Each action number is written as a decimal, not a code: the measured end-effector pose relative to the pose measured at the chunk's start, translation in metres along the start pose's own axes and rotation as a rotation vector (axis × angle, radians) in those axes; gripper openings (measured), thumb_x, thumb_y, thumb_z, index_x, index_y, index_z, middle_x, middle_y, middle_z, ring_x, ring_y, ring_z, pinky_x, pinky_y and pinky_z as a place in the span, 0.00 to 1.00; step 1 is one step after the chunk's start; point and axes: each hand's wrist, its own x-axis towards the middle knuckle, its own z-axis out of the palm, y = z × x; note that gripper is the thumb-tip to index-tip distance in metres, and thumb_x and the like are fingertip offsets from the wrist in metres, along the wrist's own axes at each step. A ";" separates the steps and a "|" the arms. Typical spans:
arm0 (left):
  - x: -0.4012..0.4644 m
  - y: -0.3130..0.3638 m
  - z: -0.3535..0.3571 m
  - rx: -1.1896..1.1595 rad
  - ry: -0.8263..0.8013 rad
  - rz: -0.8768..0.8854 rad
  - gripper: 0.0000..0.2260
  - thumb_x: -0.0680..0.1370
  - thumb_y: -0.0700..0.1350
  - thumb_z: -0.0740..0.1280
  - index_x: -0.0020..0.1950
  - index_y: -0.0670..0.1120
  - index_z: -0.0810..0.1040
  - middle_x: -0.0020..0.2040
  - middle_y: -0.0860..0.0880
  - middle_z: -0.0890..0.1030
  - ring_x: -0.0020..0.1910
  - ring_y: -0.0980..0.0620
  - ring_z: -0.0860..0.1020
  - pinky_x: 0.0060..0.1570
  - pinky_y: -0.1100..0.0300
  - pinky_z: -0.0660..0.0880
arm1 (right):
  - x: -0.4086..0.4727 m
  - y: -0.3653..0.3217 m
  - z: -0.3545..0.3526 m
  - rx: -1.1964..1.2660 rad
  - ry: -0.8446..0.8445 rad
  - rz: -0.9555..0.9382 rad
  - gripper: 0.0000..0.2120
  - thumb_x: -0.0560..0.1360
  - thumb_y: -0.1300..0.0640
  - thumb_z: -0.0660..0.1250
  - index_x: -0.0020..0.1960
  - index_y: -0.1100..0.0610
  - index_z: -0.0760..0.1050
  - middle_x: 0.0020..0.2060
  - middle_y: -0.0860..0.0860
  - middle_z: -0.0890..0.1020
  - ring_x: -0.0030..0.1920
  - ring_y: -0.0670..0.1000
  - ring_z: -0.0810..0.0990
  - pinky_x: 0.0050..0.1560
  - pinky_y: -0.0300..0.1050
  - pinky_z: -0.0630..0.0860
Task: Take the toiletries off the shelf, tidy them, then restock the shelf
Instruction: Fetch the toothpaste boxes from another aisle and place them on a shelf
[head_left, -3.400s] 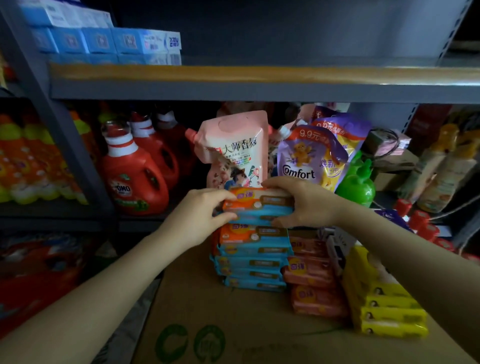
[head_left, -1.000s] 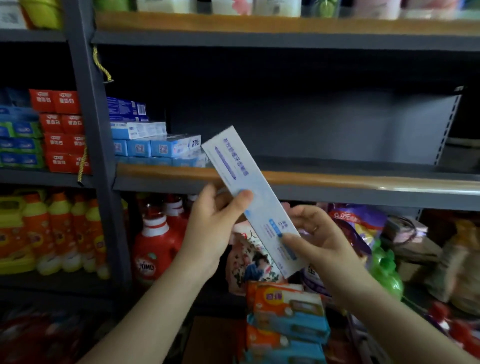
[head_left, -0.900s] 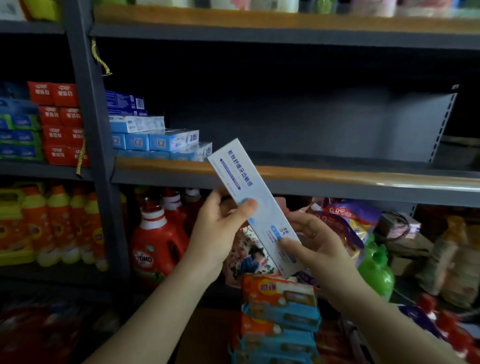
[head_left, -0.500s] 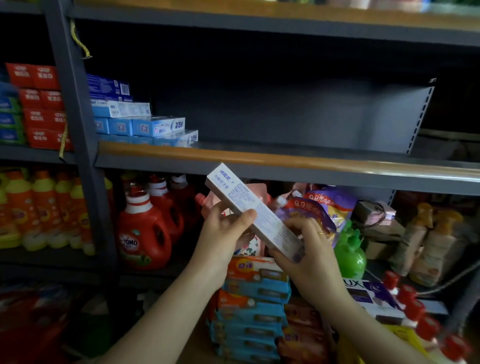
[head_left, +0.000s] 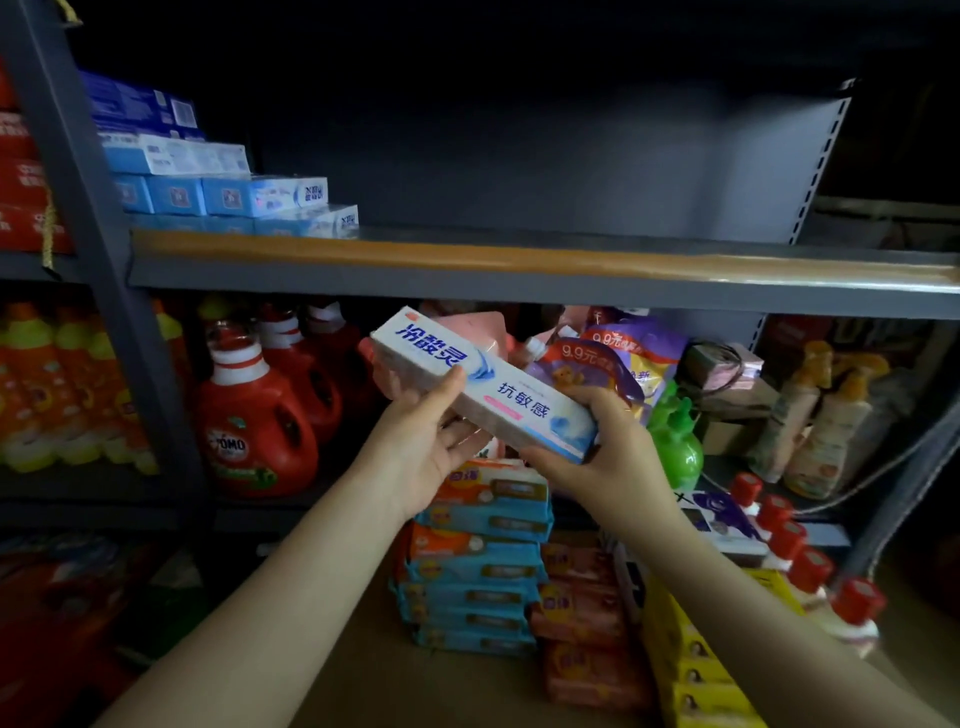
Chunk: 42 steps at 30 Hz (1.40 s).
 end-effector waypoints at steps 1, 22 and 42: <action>0.001 -0.001 -0.001 -0.033 0.004 -0.018 0.21 0.71 0.46 0.68 0.63 0.45 0.72 0.51 0.43 0.83 0.45 0.49 0.83 0.36 0.58 0.79 | -0.001 0.001 0.000 0.022 -0.006 -0.018 0.26 0.64 0.50 0.76 0.58 0.50 0.70 0.53 0.48 0.75 0.51 0.45 0.76 0.47 0.41 0.77; -0.010 0.009 -0.005 0.192 -0.100 -0.127 0.22 0.70 0.48 0.65 0.63 0.43 0.74 0.59 0.40 0.78 0.55 0.44 0.78 0.54 0.51 0.75 | -0.018 0.002 -0.001 -0.350 -0.188 -0.651 0.27 0.66 0.64 0.71 0.60 0.49 0.66 0.66 0.50 0.67 0.57 0.57 0.75 0.43 0.48 0.78; -0.048 0.009 -0.004 0.566 -0.185 0.412 0.23 0.64 0.40 0.75 0.57 0.46 0.74 0.49 0.52 0.82 0.49 0.56 0.81 0.44 0.63 0.77 | -0.013 -0.010 -0.002 0.483 -0.478 -0.102 0.19 0.71 0.51 0.69 0.55 0.59 0.67 0.48 0.60 0.78 0.44 0.57 0.78 0.45 0.53 0.75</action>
